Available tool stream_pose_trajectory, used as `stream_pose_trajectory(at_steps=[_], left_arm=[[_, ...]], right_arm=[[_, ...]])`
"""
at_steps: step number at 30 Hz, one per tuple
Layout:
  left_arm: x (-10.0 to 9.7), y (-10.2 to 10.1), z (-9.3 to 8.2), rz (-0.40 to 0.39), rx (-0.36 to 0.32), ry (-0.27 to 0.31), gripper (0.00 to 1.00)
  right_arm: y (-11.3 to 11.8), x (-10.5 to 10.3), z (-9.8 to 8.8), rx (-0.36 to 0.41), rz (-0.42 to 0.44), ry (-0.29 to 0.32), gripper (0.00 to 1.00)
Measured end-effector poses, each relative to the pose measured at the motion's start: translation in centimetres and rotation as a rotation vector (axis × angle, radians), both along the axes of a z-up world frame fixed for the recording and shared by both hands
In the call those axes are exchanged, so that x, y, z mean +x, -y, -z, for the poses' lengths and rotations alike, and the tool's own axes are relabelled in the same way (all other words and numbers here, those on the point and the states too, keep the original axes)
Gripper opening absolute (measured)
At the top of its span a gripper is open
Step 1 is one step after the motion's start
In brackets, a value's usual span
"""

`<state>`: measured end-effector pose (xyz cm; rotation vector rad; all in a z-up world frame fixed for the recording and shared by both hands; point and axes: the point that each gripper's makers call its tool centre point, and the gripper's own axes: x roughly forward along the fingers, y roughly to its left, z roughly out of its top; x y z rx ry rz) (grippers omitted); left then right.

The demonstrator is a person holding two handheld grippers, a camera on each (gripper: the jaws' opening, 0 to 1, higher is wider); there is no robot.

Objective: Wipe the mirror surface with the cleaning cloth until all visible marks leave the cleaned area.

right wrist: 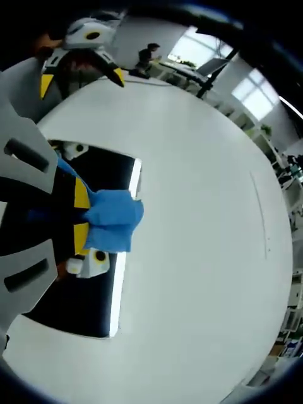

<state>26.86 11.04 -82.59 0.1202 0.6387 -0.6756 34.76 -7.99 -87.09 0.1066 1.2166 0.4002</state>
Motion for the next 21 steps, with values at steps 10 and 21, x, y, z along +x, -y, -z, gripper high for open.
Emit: stream_pose_trajectory(at_steps=[10,21], left_arm=[[0.1,-0.1,0.0,-0.013,-0.008,-0.001,0.99],[0.1,-0.3,0.0,-0.020,0.004,0.001,0.99]], right_arm=[[-0.2,2.1,0.0,-0.029,-0.028,0.057,0.00],[-0.1,2.6,0.1,-0.007,-0.014,0.041,0.00]])
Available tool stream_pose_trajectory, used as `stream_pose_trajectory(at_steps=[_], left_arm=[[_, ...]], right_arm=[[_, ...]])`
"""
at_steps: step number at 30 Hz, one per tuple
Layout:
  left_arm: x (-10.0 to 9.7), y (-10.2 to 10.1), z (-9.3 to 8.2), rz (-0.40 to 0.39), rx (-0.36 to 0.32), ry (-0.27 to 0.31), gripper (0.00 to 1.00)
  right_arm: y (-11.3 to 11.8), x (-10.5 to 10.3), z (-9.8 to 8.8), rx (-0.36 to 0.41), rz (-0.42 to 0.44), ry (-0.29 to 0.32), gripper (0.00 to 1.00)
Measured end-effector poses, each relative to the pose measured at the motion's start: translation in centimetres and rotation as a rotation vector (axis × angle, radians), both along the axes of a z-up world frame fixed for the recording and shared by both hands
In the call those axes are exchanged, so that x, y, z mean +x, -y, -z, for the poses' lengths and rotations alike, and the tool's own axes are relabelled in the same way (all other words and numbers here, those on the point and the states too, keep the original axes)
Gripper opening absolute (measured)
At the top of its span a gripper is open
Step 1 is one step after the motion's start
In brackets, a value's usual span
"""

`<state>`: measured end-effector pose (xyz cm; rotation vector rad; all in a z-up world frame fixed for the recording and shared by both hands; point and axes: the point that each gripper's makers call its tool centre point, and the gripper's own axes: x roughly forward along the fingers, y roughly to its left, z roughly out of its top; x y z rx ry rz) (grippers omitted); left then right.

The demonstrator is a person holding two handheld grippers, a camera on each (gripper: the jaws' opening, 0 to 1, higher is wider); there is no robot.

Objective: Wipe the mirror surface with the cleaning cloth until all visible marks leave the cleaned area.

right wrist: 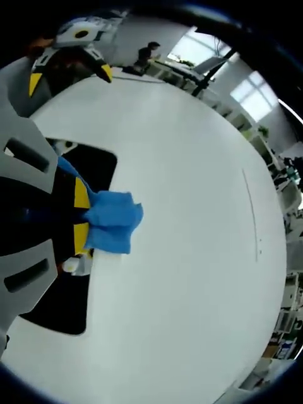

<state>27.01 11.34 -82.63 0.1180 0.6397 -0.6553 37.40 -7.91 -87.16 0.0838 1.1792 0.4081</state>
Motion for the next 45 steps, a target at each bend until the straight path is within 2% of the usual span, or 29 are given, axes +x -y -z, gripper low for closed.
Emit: stream_pose_trajectory(at_steps=[13,35,45], left_arm=[[0.0,0.0,0.0,-0.004,0.003,-0.002,0.99],[0.0,0.1,0.0,0.005,-0.001,0.005,0.99],[0.0,0.1,0.0,0.011,0.005,0.004,0.99]], right_arm=[[0.0,-0.1,-0.1,0.002,-0.030,0.011,0.00],[4.0,0.3,0.1,-0.019,0.031,-0.001,0.00],[4.5,0.3,0.1,-0.030,0.038,-0.002,0.00]])
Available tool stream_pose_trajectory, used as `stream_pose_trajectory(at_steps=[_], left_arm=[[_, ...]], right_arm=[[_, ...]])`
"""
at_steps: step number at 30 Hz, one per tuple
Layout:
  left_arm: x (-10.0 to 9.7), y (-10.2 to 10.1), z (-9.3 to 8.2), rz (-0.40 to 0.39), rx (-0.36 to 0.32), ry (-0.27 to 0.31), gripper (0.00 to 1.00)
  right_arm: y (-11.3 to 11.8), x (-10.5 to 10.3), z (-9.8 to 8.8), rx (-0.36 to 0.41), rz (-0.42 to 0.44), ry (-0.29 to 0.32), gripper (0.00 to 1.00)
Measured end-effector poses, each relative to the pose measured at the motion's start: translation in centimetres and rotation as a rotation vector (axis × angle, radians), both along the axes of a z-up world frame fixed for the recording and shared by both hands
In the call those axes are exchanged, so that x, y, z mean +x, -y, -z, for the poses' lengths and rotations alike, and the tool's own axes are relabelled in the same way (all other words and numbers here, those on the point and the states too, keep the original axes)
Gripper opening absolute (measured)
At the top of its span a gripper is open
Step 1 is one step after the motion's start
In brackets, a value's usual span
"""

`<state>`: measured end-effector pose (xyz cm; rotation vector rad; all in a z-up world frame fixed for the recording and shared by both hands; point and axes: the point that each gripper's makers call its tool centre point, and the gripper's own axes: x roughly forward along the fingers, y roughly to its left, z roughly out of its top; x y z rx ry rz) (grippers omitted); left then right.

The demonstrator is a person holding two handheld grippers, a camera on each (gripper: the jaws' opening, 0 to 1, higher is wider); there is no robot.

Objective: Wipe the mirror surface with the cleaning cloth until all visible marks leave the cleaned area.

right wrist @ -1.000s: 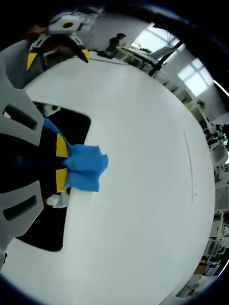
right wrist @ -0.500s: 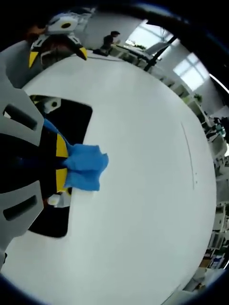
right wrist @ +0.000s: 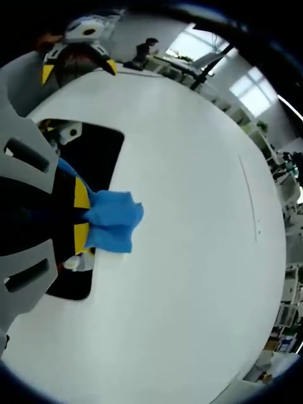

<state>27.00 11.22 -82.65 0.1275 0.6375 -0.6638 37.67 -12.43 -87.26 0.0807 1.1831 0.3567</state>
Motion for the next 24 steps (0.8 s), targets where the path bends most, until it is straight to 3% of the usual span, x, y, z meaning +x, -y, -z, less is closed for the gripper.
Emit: stream_pose_trajectory(at_steps=[10,15,24], left_arm=[[0.02,-0.17,-0.03,-0.006,0.000,0.000,0.99],[0.06,-0.24,-0.07,-0.008,0.004,0.003,0.99],[0.08,-0.20,-0.13,-0.009,0.003,0.004,0.99]], right_arm=[[0.06,0.21,0.25,0.011,0.035,-0.004,0.00],[0.25,0.14,0.17,0.061,0.065,-0.013,0.00],[0.06,-0.12,-0.05,0.038,0.055,-0.020,0.00]])
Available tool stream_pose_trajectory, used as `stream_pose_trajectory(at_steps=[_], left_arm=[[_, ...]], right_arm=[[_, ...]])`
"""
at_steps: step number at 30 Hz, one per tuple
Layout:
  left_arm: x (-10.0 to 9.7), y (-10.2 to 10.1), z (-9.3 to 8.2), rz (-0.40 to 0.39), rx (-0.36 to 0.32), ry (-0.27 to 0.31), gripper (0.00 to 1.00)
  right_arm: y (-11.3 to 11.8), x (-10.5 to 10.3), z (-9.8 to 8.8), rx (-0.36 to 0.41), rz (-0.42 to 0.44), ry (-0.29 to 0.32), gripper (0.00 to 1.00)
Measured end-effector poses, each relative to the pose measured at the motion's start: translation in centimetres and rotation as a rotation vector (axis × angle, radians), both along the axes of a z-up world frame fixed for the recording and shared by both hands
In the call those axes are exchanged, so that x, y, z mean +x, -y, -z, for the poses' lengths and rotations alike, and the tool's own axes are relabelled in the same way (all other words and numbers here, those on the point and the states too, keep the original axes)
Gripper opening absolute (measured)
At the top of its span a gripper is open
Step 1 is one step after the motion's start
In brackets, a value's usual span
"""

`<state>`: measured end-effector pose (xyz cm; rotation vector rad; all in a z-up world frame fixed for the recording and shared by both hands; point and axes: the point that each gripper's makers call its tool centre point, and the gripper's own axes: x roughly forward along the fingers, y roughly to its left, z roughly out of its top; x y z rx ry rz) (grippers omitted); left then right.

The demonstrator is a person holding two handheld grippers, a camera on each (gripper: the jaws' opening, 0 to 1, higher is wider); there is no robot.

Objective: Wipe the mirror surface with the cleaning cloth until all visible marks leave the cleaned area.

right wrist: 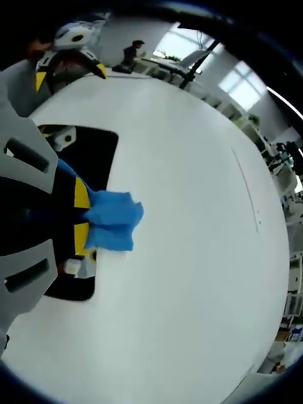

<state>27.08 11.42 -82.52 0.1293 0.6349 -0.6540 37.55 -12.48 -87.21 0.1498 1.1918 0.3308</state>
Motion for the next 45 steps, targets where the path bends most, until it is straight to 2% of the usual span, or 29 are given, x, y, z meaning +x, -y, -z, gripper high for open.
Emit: stream_pose_trajectory(at_steps=[7,13,16,25,31,37,45], left_arm=[[0.0,0.2,0.1,0.012,-0.002,-0.002,0.99],[0.1,-0.1,0.0,-0.002,0.005,0.003,0.99],[0.2,-0.1,0.0,0.000,0.016,0.009,0.99],[0.3,0.7,-0.3,0.007,0.019,0.028,0.99],[0.3,0.7,-0.2,-0.018,-0.006,0.011,0.99],[0.2,1.0,-0.1,0.012,0.026,0.017,0.99],[0.4,0.5,-0.2,-0.009,0.029,0.025,0.99]], right_arm=[[0.0,-0.5,-0.1,-0.033,-0.013,0.029,0.00],[0.1,-1.0,0.1,-0.025,-0.003,0.032,0.00],[0.0,-1.8,0.0,-0.059,-0.038,0.063,0.00],[-0.2,-3.9,0.0,-0.020,-0.010,0.037,0.00],[-0.1,-5.6,0.0,0.006,0.000,0.031,0.00],[-0.4,-7.3,-0.1,0.022,-0.002,0.024,0.00],[-0.5,-8.7,-0.1,0.036,-0.001,0.007,0.00]])
